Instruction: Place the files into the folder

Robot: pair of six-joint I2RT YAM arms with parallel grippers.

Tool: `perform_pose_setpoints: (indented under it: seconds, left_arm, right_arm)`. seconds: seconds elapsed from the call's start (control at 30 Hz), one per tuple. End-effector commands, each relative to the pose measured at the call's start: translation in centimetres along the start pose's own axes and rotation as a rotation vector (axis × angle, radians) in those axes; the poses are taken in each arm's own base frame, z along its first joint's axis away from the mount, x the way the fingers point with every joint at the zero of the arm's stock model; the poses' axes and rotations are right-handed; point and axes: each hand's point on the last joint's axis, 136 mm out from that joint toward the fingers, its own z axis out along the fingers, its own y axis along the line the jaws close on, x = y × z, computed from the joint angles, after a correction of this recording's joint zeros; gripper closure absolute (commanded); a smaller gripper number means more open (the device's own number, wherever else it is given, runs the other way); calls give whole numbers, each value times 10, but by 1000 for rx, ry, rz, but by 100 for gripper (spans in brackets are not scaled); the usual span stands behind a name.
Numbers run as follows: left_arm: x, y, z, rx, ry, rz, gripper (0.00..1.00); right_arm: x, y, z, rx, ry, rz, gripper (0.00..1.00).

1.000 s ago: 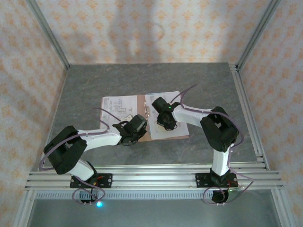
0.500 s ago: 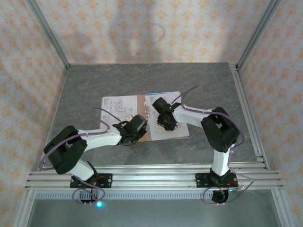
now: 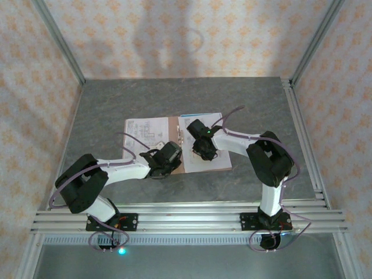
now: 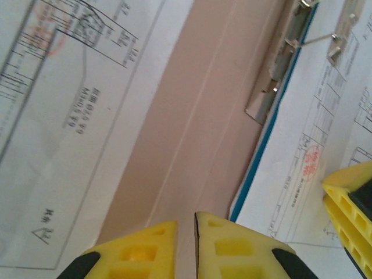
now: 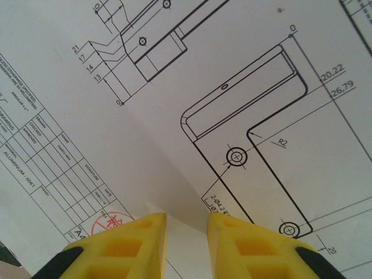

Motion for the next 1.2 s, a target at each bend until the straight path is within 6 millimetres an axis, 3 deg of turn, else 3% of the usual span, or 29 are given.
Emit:
perform_pose_setpoints:
  seconds: [0.0,0.5,0.87,1.17]
  left_arm:
    - [4,-12,2,14,0,25,84]
    - [19,-23,14,9,23,47,80]
    - [20,-28,8,10,-4,54,76]
    - [25,-21,20,-30,15,73,82]
  right_arm:
    - [-7,-17,2,64,-18,17,74]
    - [-14,-18,8,76,-3,18,74]
    - [-15,-18,8,65,2,23,74]
    - [-16,-21,8,71,2,23,74]
